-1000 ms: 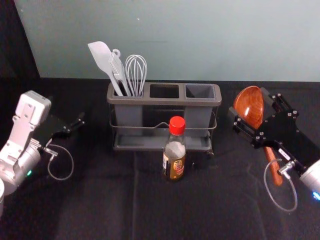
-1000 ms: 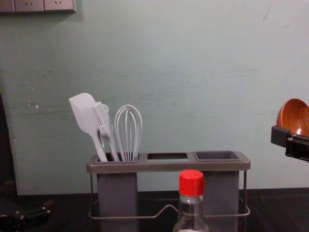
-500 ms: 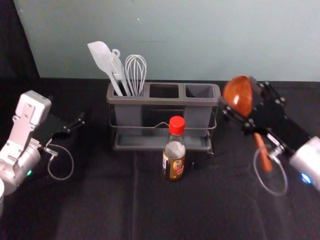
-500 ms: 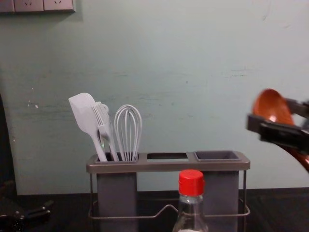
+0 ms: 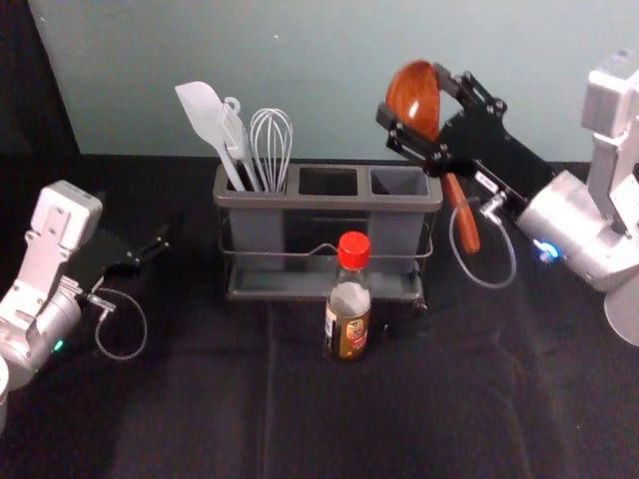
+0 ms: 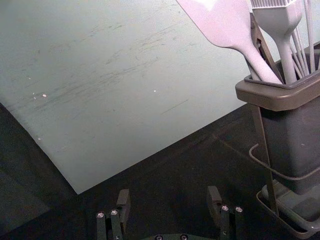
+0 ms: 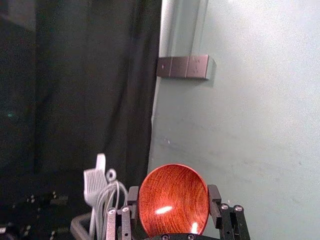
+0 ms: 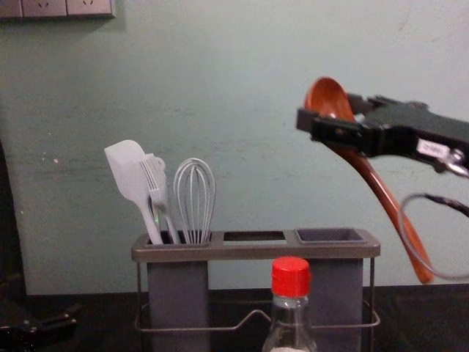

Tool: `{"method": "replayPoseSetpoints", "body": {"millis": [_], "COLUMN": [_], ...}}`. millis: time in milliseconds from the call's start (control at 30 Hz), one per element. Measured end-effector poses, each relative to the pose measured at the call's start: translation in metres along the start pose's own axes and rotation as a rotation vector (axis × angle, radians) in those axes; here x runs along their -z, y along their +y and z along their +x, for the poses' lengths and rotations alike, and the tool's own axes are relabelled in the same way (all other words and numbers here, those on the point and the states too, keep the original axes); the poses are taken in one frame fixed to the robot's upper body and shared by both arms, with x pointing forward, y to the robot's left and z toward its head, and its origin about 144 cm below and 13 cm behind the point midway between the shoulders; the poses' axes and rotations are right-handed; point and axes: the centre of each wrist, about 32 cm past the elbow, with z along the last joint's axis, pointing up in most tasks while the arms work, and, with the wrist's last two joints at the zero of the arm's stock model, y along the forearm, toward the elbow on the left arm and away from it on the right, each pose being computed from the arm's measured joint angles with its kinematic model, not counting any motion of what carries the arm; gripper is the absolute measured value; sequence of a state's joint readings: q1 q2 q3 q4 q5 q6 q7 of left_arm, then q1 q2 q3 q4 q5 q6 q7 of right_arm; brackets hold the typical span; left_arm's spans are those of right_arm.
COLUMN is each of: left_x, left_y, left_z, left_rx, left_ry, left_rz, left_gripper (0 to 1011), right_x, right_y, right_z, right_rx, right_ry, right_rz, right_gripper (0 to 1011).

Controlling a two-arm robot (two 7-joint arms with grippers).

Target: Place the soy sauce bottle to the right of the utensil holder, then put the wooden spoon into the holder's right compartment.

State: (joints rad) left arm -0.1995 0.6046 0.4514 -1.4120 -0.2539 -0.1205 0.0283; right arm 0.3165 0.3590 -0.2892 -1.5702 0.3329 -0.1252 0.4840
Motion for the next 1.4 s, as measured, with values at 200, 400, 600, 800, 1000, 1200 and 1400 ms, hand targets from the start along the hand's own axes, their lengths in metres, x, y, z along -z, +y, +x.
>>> {"method": "replayPoseSetpoints", "body": {"millis": [200, 400, 600, 800, 1000, 1200, 1400], "left_x": [0.0, 0.0, 0.0, 0.0, 0.0, 0.0, 0.0], "left_y": [0.0, 0.0, 0.0, 0.0, 0.0, 0.0, 0.0], "left_z": [0.0, 0.0, 0.0, 0.0, 0.0, 0.0, 0.0], "left_rx": [0.0, 0.0, 0.0, 0.0, 0.0, 0.0, 0.0], "left_ry": [0.0, 0.0, 0.0, 0.0, 0.0, 0.0, 0.0], "left_rz": [0.0, 0.0, 0.0, 0.0, 0.0, 0.0, 0.0], "left_gripper": [1005, 1005, 1005, 1005, 1005, 1005, 1005], "right_x": [-0.007, -0.006, 0.003, 0.015, 0.035, 0.049, 0.065], "right_y": [0.021, 0.035, 0.051, 0.062, 0.073, 0.076, 0.072], "right_z": [0.005, 0.008, 0.012, 0.013, 0.008, 0.003, -0.004], "right_rx": [-0.014, -0.019, -0.025, -0.025, -0.002, 0.024, 0.06], "right_ry": [-0.023, -0.044, -0.049, -0.037, -0.012, 0.008, 0.036], "right_rz": [0.06, 0.13, 0.205, 0.245, 0.289, 0.302, 0.308], "right_gripper": [838, 837, 838, 837, 837, 838, 837]}}
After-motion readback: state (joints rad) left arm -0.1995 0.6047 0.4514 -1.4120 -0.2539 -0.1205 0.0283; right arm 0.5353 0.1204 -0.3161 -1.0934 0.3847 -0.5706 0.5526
